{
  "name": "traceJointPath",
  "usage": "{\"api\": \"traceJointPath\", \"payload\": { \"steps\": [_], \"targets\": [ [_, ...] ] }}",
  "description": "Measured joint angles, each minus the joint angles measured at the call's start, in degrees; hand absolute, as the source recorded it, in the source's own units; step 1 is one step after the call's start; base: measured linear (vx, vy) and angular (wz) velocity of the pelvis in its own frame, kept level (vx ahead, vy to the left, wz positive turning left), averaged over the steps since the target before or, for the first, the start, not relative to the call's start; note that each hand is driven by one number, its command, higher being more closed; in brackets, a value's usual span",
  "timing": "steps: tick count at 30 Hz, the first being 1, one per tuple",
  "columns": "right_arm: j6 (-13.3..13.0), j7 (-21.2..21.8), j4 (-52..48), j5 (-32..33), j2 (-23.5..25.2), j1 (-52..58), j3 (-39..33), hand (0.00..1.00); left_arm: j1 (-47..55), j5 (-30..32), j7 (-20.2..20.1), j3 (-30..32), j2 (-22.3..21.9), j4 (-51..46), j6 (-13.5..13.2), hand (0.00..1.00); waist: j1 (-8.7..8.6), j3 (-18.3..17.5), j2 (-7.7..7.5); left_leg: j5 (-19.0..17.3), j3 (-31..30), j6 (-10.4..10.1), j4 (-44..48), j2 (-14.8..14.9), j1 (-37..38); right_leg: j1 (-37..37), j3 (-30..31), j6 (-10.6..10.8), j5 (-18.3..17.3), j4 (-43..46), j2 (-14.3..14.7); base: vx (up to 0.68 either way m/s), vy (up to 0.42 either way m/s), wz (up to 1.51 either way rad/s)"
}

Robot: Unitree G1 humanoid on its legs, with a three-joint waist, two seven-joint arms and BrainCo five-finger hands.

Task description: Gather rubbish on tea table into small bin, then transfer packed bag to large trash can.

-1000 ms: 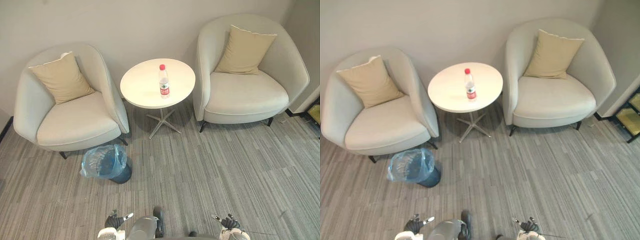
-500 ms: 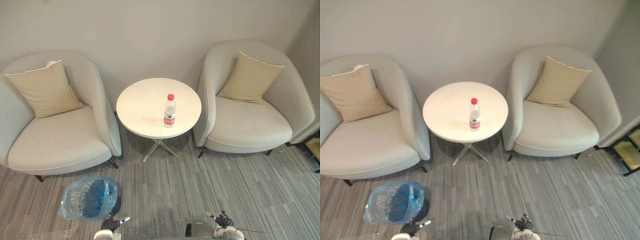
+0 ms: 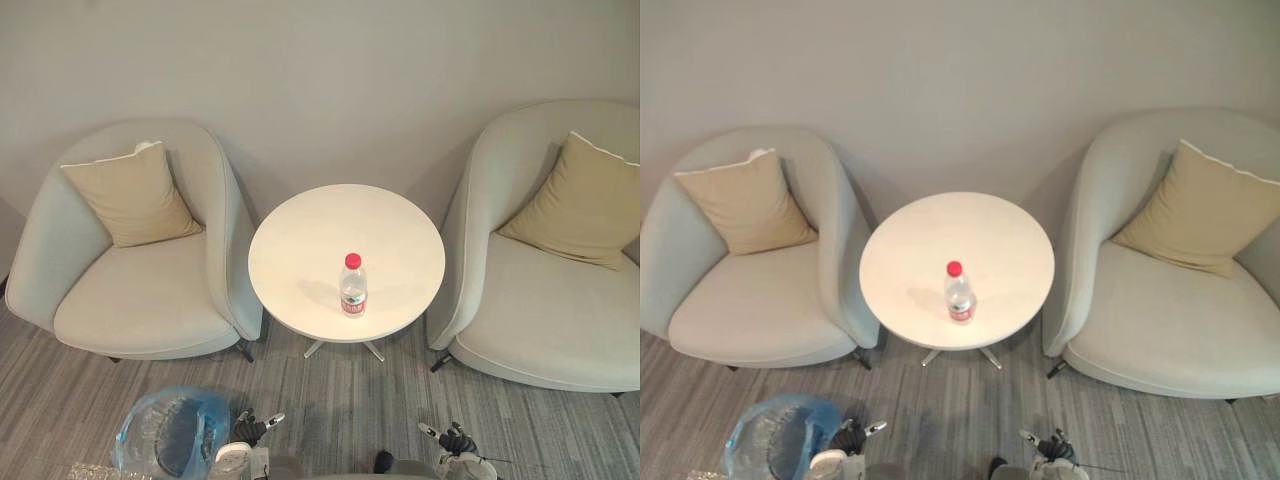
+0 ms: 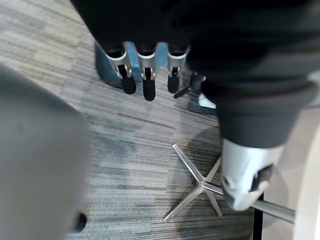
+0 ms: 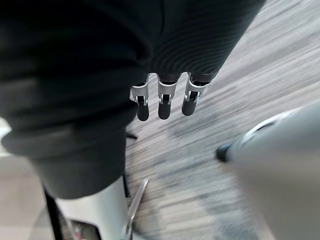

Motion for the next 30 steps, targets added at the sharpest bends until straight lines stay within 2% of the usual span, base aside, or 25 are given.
{"api": "traceJointPath", "payload": {
  "steps": [1, 2, 3, 5, 8, 14, 17, 21, 24, 30],
  "targets": [
    [0.01, 0.01, 0.03, 0.01, -0.07, 0.17, 0.02, 0.00, -0.04, -0.01, 0.01, -0.14, 0.03, 0.13, 0.03, 0.00, 0.03, -0.08, 0.19, 4.08, -1.28, -0.33, -5.12, -0.23, -0.49, 0.33, 0.28, 0.57, -0.31, -0.10, 0.33, 0.23, 0.115, -0.16],
    [0.02, -0.01, 0.30, 0.02, -0.20, 0.53, 0.07, 0.00, -0.07, -0.29, 0.03, -0.11, 0.09, 0.22, 0.04, 0.00, 0.34, -0.30, -0.23, 8.18, -2.11, 0.57, -5.97, -0.79, 0.23, 1.26, 1.74, 1.38, -0.78, -0.23, 0.71, 0.18, 0.098, -0.15],
    [-0.02, 0.02, 0.26, 0.01, -0.03, 0.47, 0.37, 0.00, -0.06, -0.20, 0.02, -0.21, 0.39, 0.25, 0.03, 0.00, 0.42, -0.77, -0.43, 8.18, -2.34, 0.59, -6.25, -1.25, 0.68, 1.55, 1.91, 1.78, -0.86, -0.31, 0.54, 0.22, 0.109, -0.11],
    [-0.03, 0.21, 0.79, -0.03, 0.61, 0.65, 1.20, 0.00, -0.09, -0.11, 0.01, -0.66, 2.12, 1.35, 0.07, 0.00, 0.36, -1.37, -3.18, 8.04, -0.87, 1.67, -8.60, -2.74, 2.63, 1.91, 3.15, 2.83, -1.56, -1.02, -0.94, 0.20, 0.127, -0.15],
    [-0.06, 0.33, 0.93, -0.05, 0.87, 0.62, 1.52, 0.00, -0.23, -0.02, -0.26, -0.93, 2.52, 1.89, 0.09, 0.00, 0.48, -1.83, -3.93, 8.25, -0.28, 2.36, -10.42, -4.16, 4.27, 2.21, 4.80, 3.35, -1.81, -1.36, -1.99, 0.11, 0.102, -0.21],
    [-0.08, 0.62, -0.34, -0.16, 0.50, 0.56, 4.73, 0.00, -0.53, 0.00, -1.24, -2.72, 2.84, 2.59, 0.18, 0.00, 0.45, -2.41, -3.19, 8.31, -1.14, 2.81, -11.82, -5.56, 5.62, 3.10, 4.98, 4.15, -2.40, -1.74, -2.79, 0.04, 0.044, 0.02],
    [-0.17, 0.51, -6.60, -1.04, -1.60, 0.74, 7.49, 0.00, -0.46, 0.00, -1.40, -3.74, 2.92, 2.64, 0.20, 0.00, 0.44, -2.74, -2.78, 8.61, -2.77, 3.25, -12.81, -5.55, 5.60, 2.42, 5.25, 4.15, -2.40, -1.71, -2.48, -0.03, -0.026, -0.03],
    [-1.11, 0.50, -19.35, -5.28, -5.57, 1.27, 10.10, 0.00, -0.31, -0.02, -1.39, -3.84, 3.06, 2.53, 0.16, 0.00, 0.44, -3.48, -3.28, 9.23, -3.65, 3.76, -13.76, -5.71, 4.49, 0.79, 5.31, 4.20, -2.32, -1.62, -2.43, -0.03, -0.007, 0.04],
    [-1.40, 0.77, -26.53, -9.25, -6.45, 2.05, 11.85, 0.00, 0.23, -0.01, -1.40, -3.89, 3.56, 2.39, 0.05, 0.00, 0.45, -4.07, -3.99, 9.24, -4.34, 3.77, -13.73, -5.83, 3.89, 0.78, 4.90, 4.28, -2.09, -2.34, -2.43, 0.01, -0.004, 0.08],
    [-2.51, 2.33, -33.55, -11.65, -7.66, 2.12, 14.67, 0.00, 0.30, 0.04, -1.40, -3.93, 3.71, 2.29, -0.01, 0.00, 0.43, -4.23, -4.26, 9.35, -7.21, 3.97, -13.65, -6.54, 2.76, 0.98, 3.89, 4.54, -1.55, -3.60, -2.76, 0.03, 0.003, 0.09]
  ]
}}
